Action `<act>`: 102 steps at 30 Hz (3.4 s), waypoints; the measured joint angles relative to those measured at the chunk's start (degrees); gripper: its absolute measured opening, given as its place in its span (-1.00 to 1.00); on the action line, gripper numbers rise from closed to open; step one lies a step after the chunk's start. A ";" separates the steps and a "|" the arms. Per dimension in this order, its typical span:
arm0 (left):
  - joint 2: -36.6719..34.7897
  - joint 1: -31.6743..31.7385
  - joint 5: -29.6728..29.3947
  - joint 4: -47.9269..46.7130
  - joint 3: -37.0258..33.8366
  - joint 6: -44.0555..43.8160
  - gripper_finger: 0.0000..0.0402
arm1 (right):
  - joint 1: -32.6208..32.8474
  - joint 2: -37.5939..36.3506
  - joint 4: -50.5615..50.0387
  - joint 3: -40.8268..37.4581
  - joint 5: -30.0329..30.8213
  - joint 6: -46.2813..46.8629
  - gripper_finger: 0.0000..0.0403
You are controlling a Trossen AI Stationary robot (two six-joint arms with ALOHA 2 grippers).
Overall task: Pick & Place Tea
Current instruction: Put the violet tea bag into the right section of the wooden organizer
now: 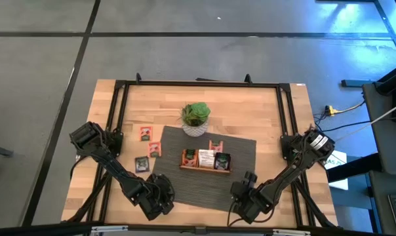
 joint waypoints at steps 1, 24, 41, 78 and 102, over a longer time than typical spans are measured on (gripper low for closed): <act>0.00 -0.01 0.18 0.18 0.00 -0.01 -0.35 | -0.02 -0.03 0.02 -0.25 0.09 0.00 -0.30; -12.97 -0.54 -5.21 -17.83 0.33 3.62 -0.35 | 0.25 -6.04 -4.06 5.33 10.28 -8.51 -0.30; -13.64 -3.79 7.15 -30.49 -9.67 -28.16 -0.35 | -4.17 -6.10 9.37 5.56 11.76 -27.22 -0.30; -13.68 -17.00 19.06 -8.41 -10.60 0.79 -0.35 | -14.18 -6.12 41.60 5.63 10.02 -43.42 -0.30; -8.56 -14.72 14.15 1.84 -10.56 21.60 -0.35 | -23.09 2.56 57.21 14.85 -17.86 -53.37 -0.21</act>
